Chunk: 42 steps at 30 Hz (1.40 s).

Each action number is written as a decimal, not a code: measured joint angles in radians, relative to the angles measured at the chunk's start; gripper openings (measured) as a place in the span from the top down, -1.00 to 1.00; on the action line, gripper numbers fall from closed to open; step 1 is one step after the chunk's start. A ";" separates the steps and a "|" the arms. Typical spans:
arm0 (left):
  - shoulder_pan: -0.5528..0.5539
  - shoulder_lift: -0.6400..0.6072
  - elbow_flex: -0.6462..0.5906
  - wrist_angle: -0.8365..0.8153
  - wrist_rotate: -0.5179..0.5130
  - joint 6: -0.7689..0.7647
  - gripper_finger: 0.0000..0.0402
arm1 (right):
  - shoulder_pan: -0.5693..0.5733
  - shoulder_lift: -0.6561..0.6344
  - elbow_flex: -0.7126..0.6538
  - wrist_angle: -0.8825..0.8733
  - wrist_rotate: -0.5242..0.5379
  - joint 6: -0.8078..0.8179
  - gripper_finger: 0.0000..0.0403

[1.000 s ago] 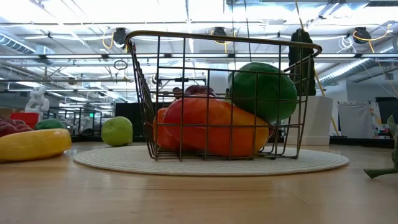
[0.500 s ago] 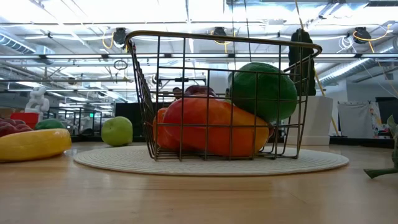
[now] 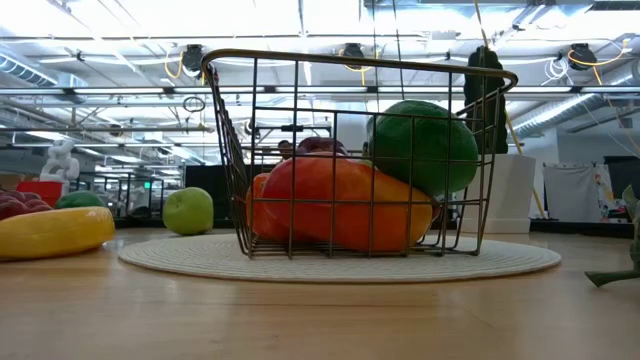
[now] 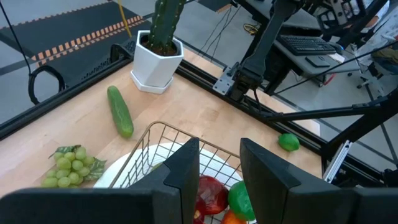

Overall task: Build produce basket
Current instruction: Put the red apple into the black wire basket

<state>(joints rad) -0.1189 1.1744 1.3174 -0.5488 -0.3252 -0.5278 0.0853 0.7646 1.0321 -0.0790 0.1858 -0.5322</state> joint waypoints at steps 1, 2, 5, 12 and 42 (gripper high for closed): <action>0.000 0.000 0.000 0.000 0.000 0.000 0.43 | 0.000 0.002 0.000 0.000 0.000 0.030 0.98; 0.000 0.000 0.000 0.000 0.000 0.000 0.43 | 0.000 0.004 0.000 0.000 0.000 0.061 0.98; 0.000 0.000 0.000 0.000 0.000 0.000 0.43 | 0.000 0.020 0.000 0.000 0.007 0.165 0.98; 0.000 0.000 0.000 0.000 0.000 0.001 0.43 | 0.001 0.089 0.000 0.061 0.056 0.452 0.98; 0.069 -0.028 0.000 -0.094 0.163 0.284 0.43 | 0.099 0.480 0.026 0.279 0.178 1.302 0.98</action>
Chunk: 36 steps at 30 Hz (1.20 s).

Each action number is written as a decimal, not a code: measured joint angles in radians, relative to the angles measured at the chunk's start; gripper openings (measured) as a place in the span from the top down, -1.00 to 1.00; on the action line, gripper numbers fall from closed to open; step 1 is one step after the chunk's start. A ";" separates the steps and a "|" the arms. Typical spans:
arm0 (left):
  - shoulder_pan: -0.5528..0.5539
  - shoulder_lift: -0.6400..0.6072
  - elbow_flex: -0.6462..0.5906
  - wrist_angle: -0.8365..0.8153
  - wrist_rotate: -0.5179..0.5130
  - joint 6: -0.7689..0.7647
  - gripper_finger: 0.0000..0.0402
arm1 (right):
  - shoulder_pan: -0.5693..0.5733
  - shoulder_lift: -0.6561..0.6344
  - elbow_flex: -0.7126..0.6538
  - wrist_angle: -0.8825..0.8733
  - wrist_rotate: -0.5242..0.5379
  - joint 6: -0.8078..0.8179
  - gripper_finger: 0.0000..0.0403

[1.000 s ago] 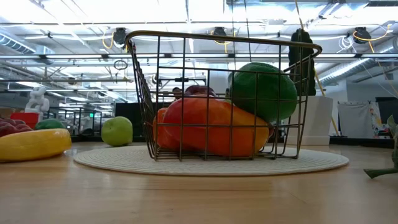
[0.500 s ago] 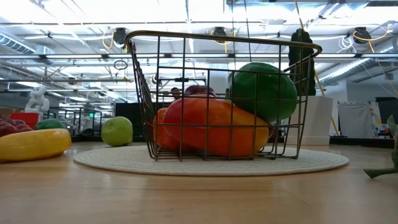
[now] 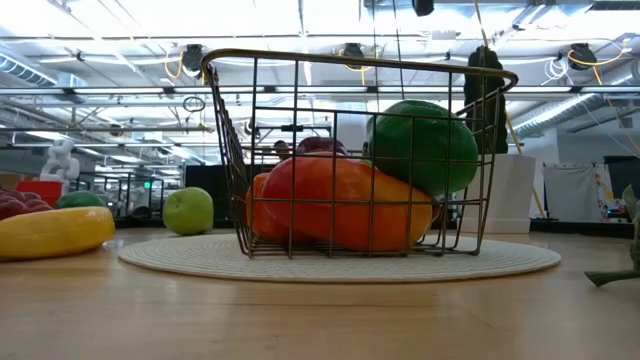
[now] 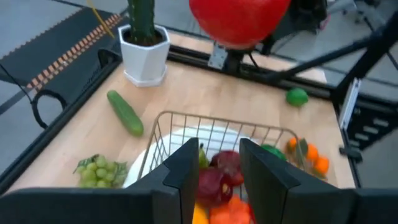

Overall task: Build produce basket
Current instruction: Put the red apple into the black wire basket

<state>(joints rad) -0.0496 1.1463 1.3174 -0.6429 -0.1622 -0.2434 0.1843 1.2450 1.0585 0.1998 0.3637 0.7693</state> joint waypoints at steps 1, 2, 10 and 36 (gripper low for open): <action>0.003 -0.006 0.000 -0.020 0.015 0.006 0.43 | 0.007 0.014 0.002 -0.007 -0.001 0.005 0.98; 0.007 -0.012 0.000 -0.043 0.031 0.012 0.43 | 0.014 0.029 0.007 -0.015 -0.001 0.016 0.98; 0.018 -0.030 0.000 -0.079 0.085 0.062 0.43 | 0.067 0.137 0.013 -0.098 -0.125 0.158 0.98; 0.015 -0.030 0.000 -0.089 0.111 0.041 0.43 | 0.112 0.312 0.012 -0.153 -0.444 0.633 0.73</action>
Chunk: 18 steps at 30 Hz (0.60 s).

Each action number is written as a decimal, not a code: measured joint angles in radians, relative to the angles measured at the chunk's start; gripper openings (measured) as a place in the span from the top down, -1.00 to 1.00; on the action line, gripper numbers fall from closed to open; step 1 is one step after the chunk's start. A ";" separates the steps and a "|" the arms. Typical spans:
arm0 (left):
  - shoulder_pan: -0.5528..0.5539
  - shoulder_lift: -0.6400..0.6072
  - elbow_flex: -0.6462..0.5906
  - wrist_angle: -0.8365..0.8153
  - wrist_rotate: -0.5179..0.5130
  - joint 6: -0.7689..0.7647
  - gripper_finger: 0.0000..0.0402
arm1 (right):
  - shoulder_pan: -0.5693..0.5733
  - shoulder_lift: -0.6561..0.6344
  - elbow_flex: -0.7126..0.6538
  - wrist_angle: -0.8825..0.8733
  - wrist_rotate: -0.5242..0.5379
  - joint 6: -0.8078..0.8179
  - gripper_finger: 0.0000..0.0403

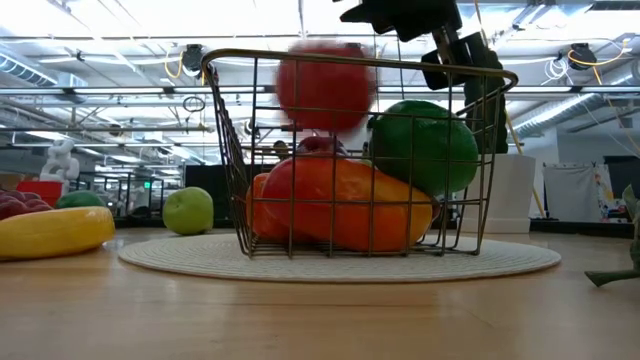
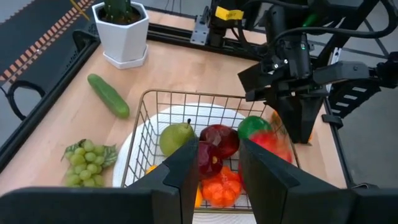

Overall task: Build produce basket
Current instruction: Put the red apple into the black wire basket, then put the green pear into the black wire basket

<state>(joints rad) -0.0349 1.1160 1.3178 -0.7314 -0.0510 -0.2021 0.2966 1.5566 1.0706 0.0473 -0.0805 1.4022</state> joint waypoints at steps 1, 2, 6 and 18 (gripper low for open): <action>0.000 0.000 0.000 0.000 0.001 -0.002 0.43 | 0.000 0.000 0.000 -0.001 0.000 0.000 0.69; 0.000 0.000 0.000 0.000 0.001 -0.002 0.43 | 0.000 0.000 0.000 -0.002 0.000 0.000 0.65; 0.000 0.000 0.000 0.000 0.002 -0.002 0.43 | 0.000 0.000 0.000 -0.004 -0.003 0.000 0.49; 0.000 0.000 0.000 -0.006 0.001 -0.024 0.43 | -0.023 -0.071 -0.002 0.007 -0.002 -0.041 0.33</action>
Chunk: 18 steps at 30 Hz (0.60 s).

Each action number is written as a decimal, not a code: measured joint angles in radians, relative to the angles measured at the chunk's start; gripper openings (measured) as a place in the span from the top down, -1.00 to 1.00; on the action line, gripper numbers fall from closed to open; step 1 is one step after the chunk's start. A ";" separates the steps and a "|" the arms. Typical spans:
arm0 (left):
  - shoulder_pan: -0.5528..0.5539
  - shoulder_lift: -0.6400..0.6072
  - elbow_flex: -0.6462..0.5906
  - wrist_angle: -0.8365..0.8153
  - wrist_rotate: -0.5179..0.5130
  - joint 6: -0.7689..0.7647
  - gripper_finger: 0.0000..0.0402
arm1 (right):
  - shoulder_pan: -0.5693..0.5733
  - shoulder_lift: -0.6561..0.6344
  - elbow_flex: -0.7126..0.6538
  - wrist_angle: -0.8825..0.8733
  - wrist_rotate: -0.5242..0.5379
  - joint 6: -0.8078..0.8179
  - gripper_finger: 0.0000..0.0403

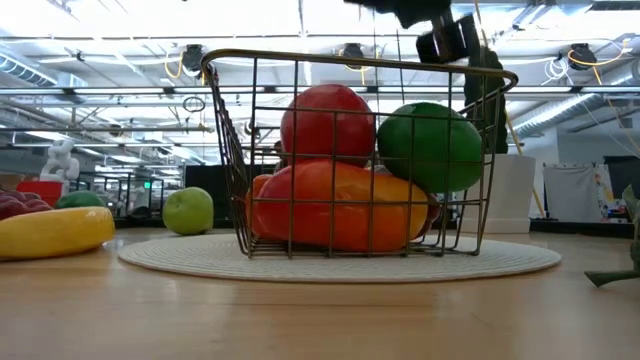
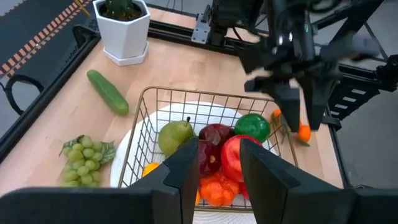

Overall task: Build produce basket
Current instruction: Put the green pear into the black wire basket

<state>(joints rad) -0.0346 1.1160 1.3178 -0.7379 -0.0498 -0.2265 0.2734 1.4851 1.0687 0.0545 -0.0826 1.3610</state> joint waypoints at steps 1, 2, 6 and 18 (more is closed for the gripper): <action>0.001 0.000 0.000 -0.001 0.000 0.000 0.43 | -0.005 -0.015 0.000 -0.006 0.000 -0.008 0.32; 0.002 0.001 0.000 -0.001 -0.002 0.003 0.43 | -0.010 -0.030 0.000 -0.007 0.000 -0.017 0.32; 0.008 0.003 0.000 -0.001 -0.003 0.023 0.43 | -0.033 -0.094 0.000 -0.029 0.002 -0.071 0.32; 0.054 0.003 0.000 -0.070 -0.108 -0.078 0.43 | -0.176 -0.338 0.000 -0.374 0.002 -0.292 0.32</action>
<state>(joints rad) 0.0197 1.1191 1.3178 -0.8076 -0.1580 -0.3046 0.0972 1.1473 1.0687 -0.3199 -0.0807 1.0686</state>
